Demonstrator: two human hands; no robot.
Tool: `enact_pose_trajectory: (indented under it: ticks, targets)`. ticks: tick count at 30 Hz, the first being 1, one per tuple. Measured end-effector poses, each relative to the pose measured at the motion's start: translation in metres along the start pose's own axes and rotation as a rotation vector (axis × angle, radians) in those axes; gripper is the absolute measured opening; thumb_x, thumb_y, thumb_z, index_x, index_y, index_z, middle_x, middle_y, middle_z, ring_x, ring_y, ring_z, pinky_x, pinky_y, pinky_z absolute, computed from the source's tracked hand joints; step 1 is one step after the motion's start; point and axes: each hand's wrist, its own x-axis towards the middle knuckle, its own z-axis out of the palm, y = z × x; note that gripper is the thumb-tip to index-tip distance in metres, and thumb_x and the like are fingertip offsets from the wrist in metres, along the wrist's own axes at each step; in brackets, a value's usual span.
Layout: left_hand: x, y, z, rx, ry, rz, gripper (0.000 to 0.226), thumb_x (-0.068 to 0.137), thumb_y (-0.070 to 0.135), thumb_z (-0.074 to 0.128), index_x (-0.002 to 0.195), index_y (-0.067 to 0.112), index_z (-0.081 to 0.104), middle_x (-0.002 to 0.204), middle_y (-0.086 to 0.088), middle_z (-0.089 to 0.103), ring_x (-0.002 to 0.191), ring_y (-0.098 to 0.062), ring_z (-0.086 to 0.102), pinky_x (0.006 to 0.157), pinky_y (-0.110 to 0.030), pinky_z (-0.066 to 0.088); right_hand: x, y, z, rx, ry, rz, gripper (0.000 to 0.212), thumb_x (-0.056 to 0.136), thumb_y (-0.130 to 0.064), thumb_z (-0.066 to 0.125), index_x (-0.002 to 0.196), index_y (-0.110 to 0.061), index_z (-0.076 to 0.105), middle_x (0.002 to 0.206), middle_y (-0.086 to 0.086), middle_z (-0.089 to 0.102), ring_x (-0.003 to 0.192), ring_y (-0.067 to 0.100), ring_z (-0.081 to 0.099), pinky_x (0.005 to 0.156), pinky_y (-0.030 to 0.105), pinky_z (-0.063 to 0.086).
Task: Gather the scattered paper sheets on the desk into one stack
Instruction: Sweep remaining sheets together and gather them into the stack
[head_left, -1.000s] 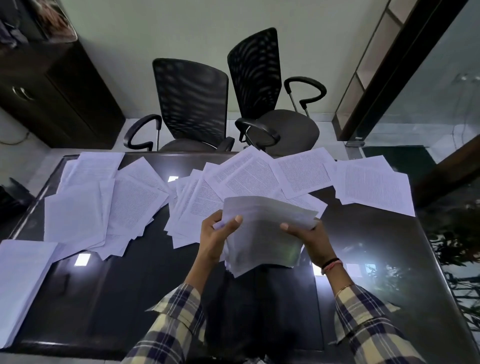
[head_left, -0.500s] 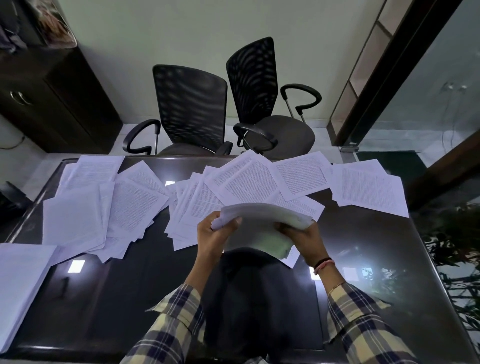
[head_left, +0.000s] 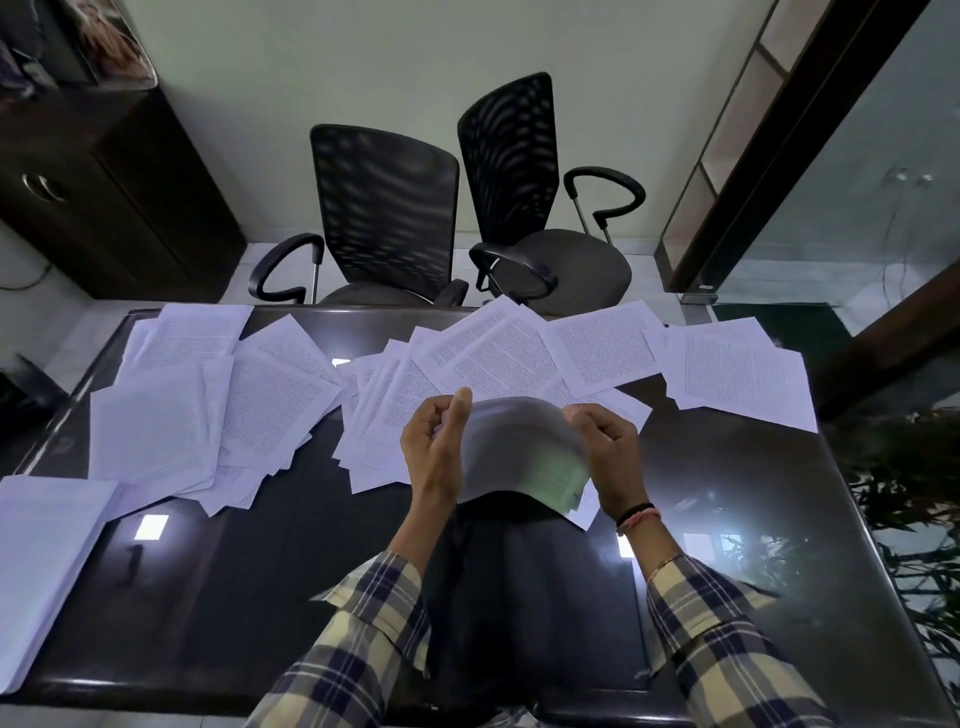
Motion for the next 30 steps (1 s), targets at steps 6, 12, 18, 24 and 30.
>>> enact_pose_trajectory:
  ticks: [6, 12, 18, 24, 30]
  targets:
    - [0.003, -0.002, -0.001, 0.098, 0.023, -0.02, 0.014, 0.087, 0.0, 0.062, 0.085, 0.008, 0.074, 0.078, 0.002, 0.073, 0.072, -0.017, 0.06, 0.068, -0.03, 0.053, 0.002, 0.006, -0.005, -0.09, 0.025, -0.01, 0.011, 0.096, -0.007, 0.066, 0.092, -0.008, 0.076, 0.095, 0.002, 0.076, 0.09, 0.012, 0.068, 0.078, 0.02, 0.054]
    - [0.008, -0.017, -0.002, 0.148, -0.025, -0.109, 0.014, 0.094, 0.021, 0.066, 0.085, 0.012, 0.072, 0.088, -0.006, 0.073, 0.084, -0.014, 0.064, 0.08, -0.036, 0.054, 0.004, 0.007, -0.006, -0.147, 0.008, 0.055, 0.015, 0.092, -0.024, 0.074, 0.084, -0.012, 0.077, 0.083, 0.004, 0.074, 0.08, 0.013, 0.065, 0.076, 0.029, 0.055]
    - [0.006, -0.021, -0.004, 0.087, -0.147, -0.118, 0.034, 0.093, 0.044, 0.068, 0.093, 0.01, 0.073, 0.09, -0.016, 0.07, 0.086, -0.016, 0.064, 0.083, -0.032, 0.052, 0.007, 0.003, -0.001, -0.087, 0.007, 0.034, 0.023, 0.095, -0.02, 0.071, 0.082, -0.002, 0.07, 0.079, 0.005, 0.068, 0.073, 0.009, 0.058, 0.069, 0.018, 0.05]
    - [0.008, -0.042, -0.03, 0.419, -0.369, -0.114, 0.024, 0.076, 0.032, 0.082, 0.099, 0.031, 0.073, 0.094, 0.01, 0.075, 0.088, -0.015, 0.07, 0.072, -0.03, 0.057, 0.017, 0.006, -0.013, -0.227, -0.09, 0.008, 0.015, 0.086, -0.023, 0.081, 0.082, -0.011, 0.073, 0.083, 0.007, 0.071, 0.081, 0.016, 0.064, 0.08, 0.034, 0.054]
    - [0.022, -0.038, -0.026, 0.738, -0.382, 0.107, 0.016, 0.089, 0.016, 0.076, 0.074, 0.014, 0.071, 0.07, 0.001, 0.069, 0.066, -0.019, 0.06, 0.063, -0.035, 0.052, 0.046, -0.032, -0.041, -0.745, -0.406, -0.108, 0.043, 0.073, -0.047, 0.089, 0.11, -0.03, 0.074, 0.107, -0.014, 0.074, 0.104, 0.003, 0.065, 0.095, 0.019, 0.051]
